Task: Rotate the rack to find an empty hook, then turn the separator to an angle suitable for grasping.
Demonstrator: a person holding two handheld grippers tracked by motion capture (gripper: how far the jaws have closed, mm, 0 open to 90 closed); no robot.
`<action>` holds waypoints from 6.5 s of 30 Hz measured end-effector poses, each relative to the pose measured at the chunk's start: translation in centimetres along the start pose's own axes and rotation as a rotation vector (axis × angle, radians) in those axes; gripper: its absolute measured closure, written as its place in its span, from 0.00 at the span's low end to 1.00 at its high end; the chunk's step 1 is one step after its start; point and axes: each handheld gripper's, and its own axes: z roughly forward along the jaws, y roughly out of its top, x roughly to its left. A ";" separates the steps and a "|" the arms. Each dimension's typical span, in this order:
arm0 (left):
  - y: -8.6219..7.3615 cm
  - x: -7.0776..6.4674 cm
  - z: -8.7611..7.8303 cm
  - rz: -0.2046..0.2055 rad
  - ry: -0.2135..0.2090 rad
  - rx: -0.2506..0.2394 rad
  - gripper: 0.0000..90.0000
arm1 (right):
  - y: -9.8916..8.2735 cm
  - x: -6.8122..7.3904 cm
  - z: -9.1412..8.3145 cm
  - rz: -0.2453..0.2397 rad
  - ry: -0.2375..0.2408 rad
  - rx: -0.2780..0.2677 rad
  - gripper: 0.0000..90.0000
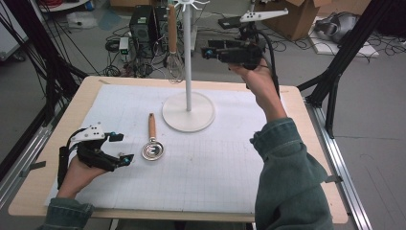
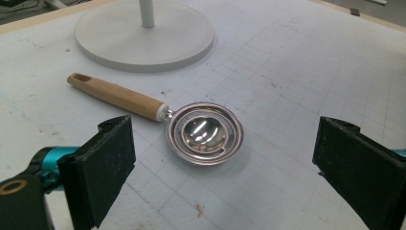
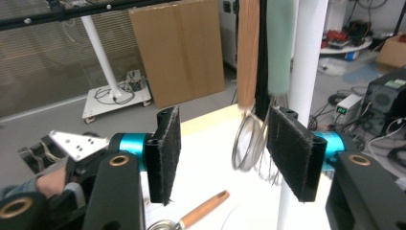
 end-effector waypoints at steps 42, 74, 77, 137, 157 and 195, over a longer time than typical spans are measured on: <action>2.1 0.1 5.5 0.006 0.038 0.091 0.98 | -19.3 3.1 -7.1 0.092 -0.103 0.055 0.28; 1.9 2.1 13.2 -0.051 0.094 0.252 0.99 | -23.3 3.2 -9.3 0.094 -0.141 0.075 0.27; 1.9 2.1 13.1 -0.048 0.093 0.260 0.99 | -23.3 3.2 -9.1 0.094 -0.138 0.080 0.27; 0.6 -0.1 10.1 -0.006 0.042 0.377 1.00 | -23.4 3.5 -6.8 0.098 -0.112 0.126 0.27; -1.1 -0.3 6.9 0.006 0.044 0.376 1.00 | -23.2 3.8 -5.6 0.090 -0.099 0.141 0.27; -1.0 5.1 7.5 -0.160 0.237 0.254 1.00 | -23.7 3.9 -5.7 0.096 -0.099 0.161 0.27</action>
